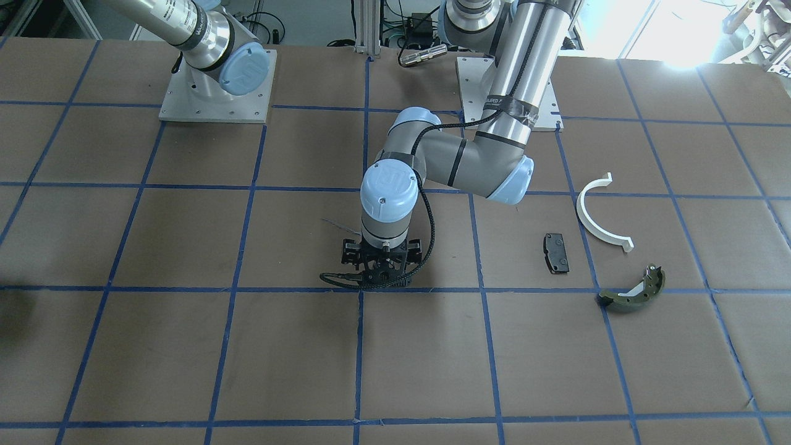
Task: Place bearing gear from tray to pile
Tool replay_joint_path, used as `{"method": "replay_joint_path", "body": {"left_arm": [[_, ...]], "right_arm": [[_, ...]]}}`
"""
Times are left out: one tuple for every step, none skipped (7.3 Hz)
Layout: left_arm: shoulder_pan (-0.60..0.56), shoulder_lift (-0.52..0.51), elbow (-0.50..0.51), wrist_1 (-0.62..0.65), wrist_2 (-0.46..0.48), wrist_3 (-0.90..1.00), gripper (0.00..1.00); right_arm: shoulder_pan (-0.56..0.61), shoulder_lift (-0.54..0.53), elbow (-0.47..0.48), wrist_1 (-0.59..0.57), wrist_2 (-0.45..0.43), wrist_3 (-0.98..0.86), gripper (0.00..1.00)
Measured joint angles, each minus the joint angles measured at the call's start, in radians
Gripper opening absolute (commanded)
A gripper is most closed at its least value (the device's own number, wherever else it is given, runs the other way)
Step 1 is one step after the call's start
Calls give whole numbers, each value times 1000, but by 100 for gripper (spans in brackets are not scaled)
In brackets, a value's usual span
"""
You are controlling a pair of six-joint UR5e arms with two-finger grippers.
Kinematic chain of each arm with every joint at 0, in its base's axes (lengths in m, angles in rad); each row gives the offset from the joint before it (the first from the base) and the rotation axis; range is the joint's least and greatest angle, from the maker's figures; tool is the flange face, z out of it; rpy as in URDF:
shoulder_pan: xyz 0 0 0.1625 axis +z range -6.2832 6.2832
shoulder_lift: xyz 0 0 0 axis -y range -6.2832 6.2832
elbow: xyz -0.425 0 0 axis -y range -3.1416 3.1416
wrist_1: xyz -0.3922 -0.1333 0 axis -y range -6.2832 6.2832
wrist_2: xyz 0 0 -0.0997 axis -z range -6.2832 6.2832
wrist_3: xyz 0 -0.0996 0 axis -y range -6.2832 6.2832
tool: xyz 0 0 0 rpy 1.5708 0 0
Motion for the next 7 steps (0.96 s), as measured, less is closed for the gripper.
{"method": "replay_joint_path", "body": {"left_arm": [[-1,-2,-17,37,-1,4,79],[-1,-5,-34,78,-1,4,72],[-1,-5,-44,108,-1,3,69],[-1,-3,-46,121,2,4,69],[-1,0,-49,122,4,5,69],[-1,2,-52,118,5,5,69],[-3,2,-55,113,5,5,68]], "right_arm": [[-8,35,-35,1,11,-16,93],[-11,64,-61,1,24,-30,85],[-13,83,-77,1,31,-37,82],[-13,96,-83,1,40,-36,79],[-13,108,-84,0,49,-34,70],[-13,112,-83,0,53,-33,64],[-13,112,-82,-1,53,-34,55]]}}
